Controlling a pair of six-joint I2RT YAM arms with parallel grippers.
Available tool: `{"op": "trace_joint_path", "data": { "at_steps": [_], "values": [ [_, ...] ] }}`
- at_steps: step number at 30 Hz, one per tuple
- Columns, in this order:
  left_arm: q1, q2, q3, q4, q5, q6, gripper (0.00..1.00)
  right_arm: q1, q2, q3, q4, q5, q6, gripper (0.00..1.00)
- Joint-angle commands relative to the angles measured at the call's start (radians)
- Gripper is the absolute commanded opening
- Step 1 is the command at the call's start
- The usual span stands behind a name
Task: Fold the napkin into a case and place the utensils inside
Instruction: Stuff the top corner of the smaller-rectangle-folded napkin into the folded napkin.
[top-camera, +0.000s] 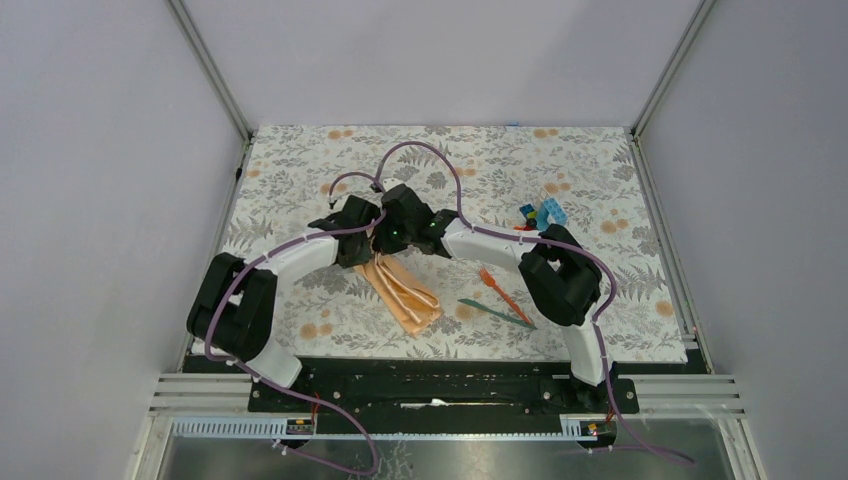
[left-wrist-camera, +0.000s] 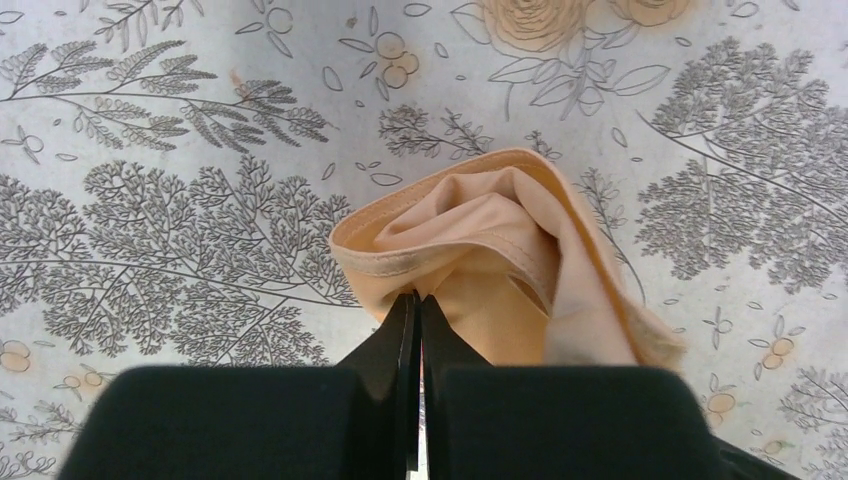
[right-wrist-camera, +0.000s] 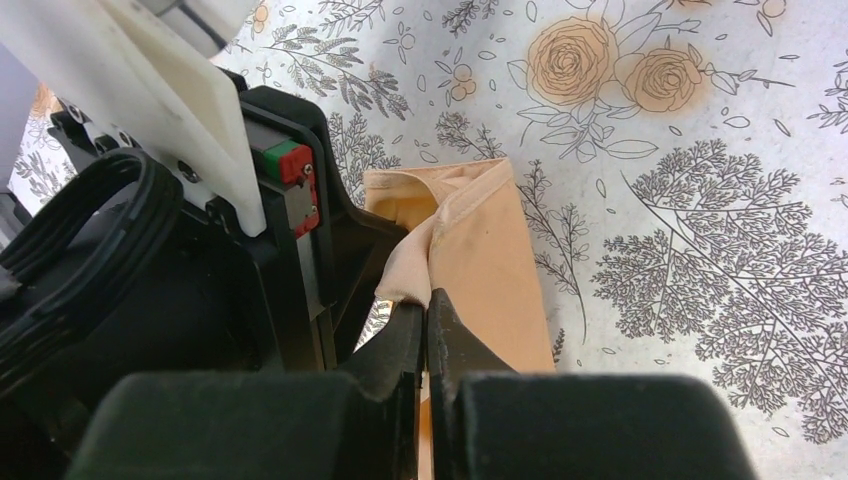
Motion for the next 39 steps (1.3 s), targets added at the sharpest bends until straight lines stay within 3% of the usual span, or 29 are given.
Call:
{"op": "trace_joint_path", "data": {
  "at_steps": [1, 11, 16, 19, 24, 31, 33, 36, 39],
  "values": [
    [-0.009, -0.068, -0.024, 0.106, 0.058, 0.045, 0.00, 0.007, -0.018, -0.014, 0.091, -0.073, 0.004, 0.00],
    [0.046, -0.239, -0.170, 0.270, 0.273, 0.014, 0.00, -0.028, 0.100, -0.097, 0.282, -0.217, 0.096, 0.00],
    [0.077, -0.279, -0.217, 0.297, 0.283, -0.014, 0.00, -0.049, 0.144, -0.073, 0.289, -0.280, 0.111, 0.00],
    [0.091, -0.293, -0.248, 0.322, 0.304, -0.029, 0.00, -0.059, 0.183, 0.001, 0.187, -0.359, 0.094, 0.02],
    [0.103, -0.300, -0.284, 0.353, 0.293, -0.041, 0.00, -0.077, 0.136, -0.070, 0.273, -0.478, 0.150, 0.17],
    [0.106, -0.321, -0.318, 0.379, 0.295, -0.041, 0.00, -0.119, 0.115, -0.109, 0.357, -0.563, 0.183, 0.29],
    [0.105, -0.332, -0.329, 0.392, 0.299, -0.041, 0.00, -0.124, 0.132, -0.105, 0.383, -0.601, 0.207, 0.25],
    [0.105, -0.338, -0.335, 0.408, 0.308, -0.038, 0.00, -0.124, 0.145, -0.117, 0.438, -0.648, 0.259, 0.00],
    [0.105, -0.336, -0.323, 0.422, 0.315, -0.032, 0.00, -0.120, 0.152, -0.149, 0.520, -0.707, 0.326, 0.00]
  ]
}}
